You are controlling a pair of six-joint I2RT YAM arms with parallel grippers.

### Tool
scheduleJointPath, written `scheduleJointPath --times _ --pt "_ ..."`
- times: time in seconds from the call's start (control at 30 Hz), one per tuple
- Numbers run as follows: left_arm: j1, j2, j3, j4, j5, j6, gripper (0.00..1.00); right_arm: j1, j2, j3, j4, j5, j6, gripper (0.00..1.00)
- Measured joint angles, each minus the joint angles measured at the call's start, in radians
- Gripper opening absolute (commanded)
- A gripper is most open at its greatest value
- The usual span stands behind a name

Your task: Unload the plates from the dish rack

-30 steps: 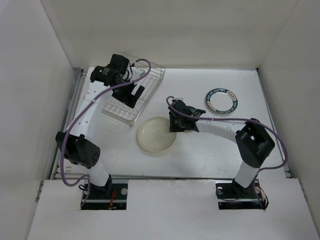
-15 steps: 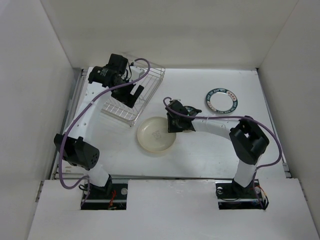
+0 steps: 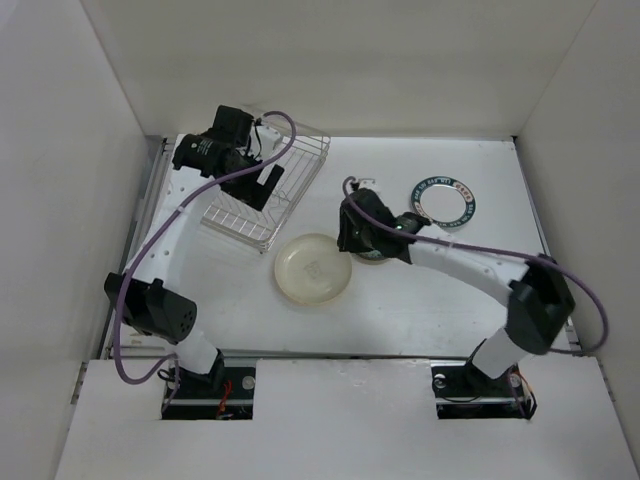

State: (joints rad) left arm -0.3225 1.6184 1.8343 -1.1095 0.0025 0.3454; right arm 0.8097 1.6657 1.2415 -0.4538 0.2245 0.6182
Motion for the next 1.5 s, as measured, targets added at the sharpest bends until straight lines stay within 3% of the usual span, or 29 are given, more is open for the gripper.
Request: scheduleJointPath --times 0.03,0.07,0.1,0.2,0.27,0.5,0.73,0.87,1.5 --pt "0.002 -0.008 -0.003 0.020 -0.021 -0.009 0.94 0.003 -0.055 0.000 -0.009 0.017 0.005 0.50" --pt "0.005 -0.020 -0.011 0.045 -0.045 -0.019 0.99 0.003 -0.116 0.001 -0.013 0.042 0.007 0.66" --pt "0.013 -0.036 -0.029 0.080 -0.072 -0.032 0.99 0.003 -0.179 0.003 -0.017 0.070 0.011 0.74" --pt "0.054 -0.087 -0.091 0.175 -0.190 -0.088 0.99 -0.019 -0.346 0.028 -0.069 0.148 0.033 0.94" --pt "0.095 -0.103 -0.117 0.219 -0.271 -0.133 0.99 -0.072 -0.425 0.038 -0.128 0.191 0.066 1.00" --pt "0.332 -0.103 -0.187 0.307 -0.505 -0.307 0.99 -0.327 -0.662 -0.072 -0.491 0.384 0.224 1.00" --pt "0.553 -0.141 -0.301 0.329 -0.550 -0.391 0.99 -0.361 -1.008 -0.133 -0.677 0.456 0.359 1.00" --pt "0.559 -0.176 -0.338 0.336 -0.541 -0.391 0.99 -0.364 -1.109 -0.133 -0.728 0.453 0.397 1.00" --pt "0.554 -0.243 -0.351 0.359 -0.378 -0.422 0.99 -0.364 -1.229 -0.112 -0.843 0.348 0.447 1.00"
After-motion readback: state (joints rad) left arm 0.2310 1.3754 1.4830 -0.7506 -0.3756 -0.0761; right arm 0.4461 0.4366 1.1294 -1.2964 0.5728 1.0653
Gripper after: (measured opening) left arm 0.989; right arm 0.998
